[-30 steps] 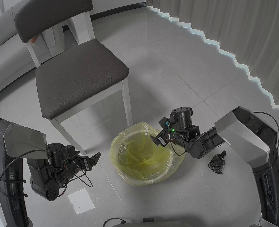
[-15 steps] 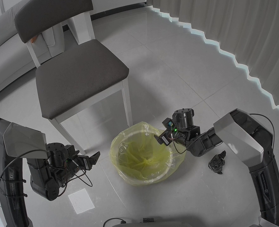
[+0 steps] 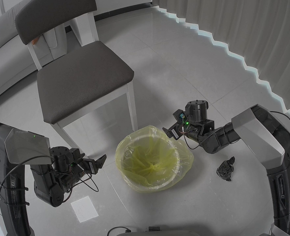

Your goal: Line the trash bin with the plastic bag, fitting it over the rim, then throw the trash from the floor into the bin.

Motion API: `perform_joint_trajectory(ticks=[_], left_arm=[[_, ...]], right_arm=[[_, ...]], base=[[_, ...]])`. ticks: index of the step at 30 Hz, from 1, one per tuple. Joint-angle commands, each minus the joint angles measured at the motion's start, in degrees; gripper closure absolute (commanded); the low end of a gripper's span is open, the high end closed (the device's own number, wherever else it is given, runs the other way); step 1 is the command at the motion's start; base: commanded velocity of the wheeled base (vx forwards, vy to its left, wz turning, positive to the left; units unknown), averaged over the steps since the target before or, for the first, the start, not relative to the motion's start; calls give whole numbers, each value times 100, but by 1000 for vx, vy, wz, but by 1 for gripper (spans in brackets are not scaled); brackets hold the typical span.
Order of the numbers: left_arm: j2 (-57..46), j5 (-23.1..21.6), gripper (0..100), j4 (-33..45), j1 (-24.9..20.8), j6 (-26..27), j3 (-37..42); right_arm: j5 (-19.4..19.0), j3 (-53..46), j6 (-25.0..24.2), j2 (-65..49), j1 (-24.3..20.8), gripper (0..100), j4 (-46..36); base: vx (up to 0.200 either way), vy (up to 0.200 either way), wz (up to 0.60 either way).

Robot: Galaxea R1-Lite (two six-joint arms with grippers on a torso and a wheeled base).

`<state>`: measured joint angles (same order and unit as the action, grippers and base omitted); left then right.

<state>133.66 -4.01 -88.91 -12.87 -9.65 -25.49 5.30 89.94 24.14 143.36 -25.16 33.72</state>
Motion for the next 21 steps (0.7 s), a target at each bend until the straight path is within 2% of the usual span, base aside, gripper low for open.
perform_joint_trajectory(ticks=[1,7,12,21], left_arm=[[64,58,0,-109,-75,-1,-334],[222,76,0,-74,-224,-45,-896],[468,14,0,374,-356,-45,-1599],[1083,-82,0,972,-347,-45,-2733]], right_arm=[[-3,-144,-6,-28,29,0,12],[-3,-645,-6,-203,161,0,223],[-21,-1506,38,-722,424,0,311],[-21,-1972,56,-801,600,0,319]], base=[[0,0,0],[0,0,0],[0,0,0],[0,0,0]])
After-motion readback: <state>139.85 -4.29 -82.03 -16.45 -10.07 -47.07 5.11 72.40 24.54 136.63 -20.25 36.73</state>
